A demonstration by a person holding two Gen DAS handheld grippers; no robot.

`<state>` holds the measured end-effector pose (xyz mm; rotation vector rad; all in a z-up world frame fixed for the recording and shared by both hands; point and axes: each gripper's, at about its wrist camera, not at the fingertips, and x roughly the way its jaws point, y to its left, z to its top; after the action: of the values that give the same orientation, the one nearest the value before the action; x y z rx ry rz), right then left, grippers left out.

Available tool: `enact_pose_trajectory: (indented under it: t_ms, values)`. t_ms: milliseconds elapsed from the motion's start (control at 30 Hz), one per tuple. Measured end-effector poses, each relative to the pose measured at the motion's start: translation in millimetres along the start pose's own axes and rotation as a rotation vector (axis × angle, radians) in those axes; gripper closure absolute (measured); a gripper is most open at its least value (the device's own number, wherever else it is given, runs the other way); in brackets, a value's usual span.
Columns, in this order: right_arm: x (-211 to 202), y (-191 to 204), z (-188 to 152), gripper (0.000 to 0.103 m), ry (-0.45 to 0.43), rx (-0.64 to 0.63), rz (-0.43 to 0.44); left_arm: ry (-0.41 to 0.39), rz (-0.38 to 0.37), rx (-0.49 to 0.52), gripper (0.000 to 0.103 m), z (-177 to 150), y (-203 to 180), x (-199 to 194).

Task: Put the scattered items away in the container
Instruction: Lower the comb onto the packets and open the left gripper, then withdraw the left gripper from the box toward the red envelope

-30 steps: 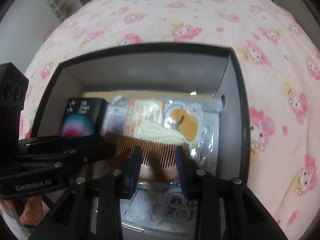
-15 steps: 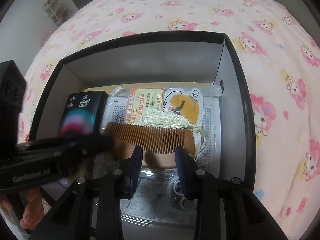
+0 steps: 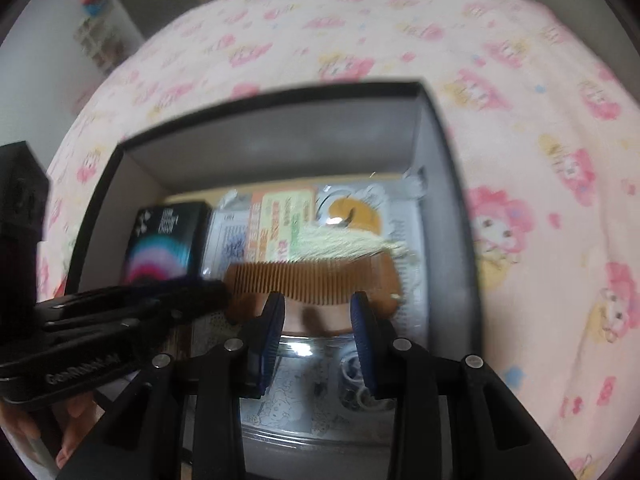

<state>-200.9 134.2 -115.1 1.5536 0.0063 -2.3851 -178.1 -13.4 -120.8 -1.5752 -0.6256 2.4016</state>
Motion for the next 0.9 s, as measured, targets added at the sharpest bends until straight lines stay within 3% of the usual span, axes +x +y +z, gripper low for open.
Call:
enact_pose_trajectory:
  t_ms: [100, 267, 400, 533, 900]
  values:
    - [-24.4, 0.5, -11.3, 0.066, -0.063, 0.017, 0.009, -0.08, -0.012, 0.057, 0.062, -5.6, -12.0, -31.4]
    - [-69.0, 13.5, -36.7, 0.061, -0.156, 0.03, 0.038, -0.151, -0.056, 0.076, 0.06, -20.6, -21.2, -72.9]
    - [-95.8, 19.1, -55.7, 0.06, -0.19, 0.035, 0.072, -0.195, -0.038, 0.091, 0.054, -41.4, -34.6, -94.5]
    - [-114.3, 23.9, -72.4, 0.058, -0.213, 0.06, 0.1, -0.213, 0.003, 0.105, 0.054, -63.3, -39.9, -110.9]
    - [-141.7, 46.4, -92.7, 0.056, -0.263, 0.056, 0.124, -0.246, 0.002, 0.096, 0.054, -90.0, -31.3, -140.4]
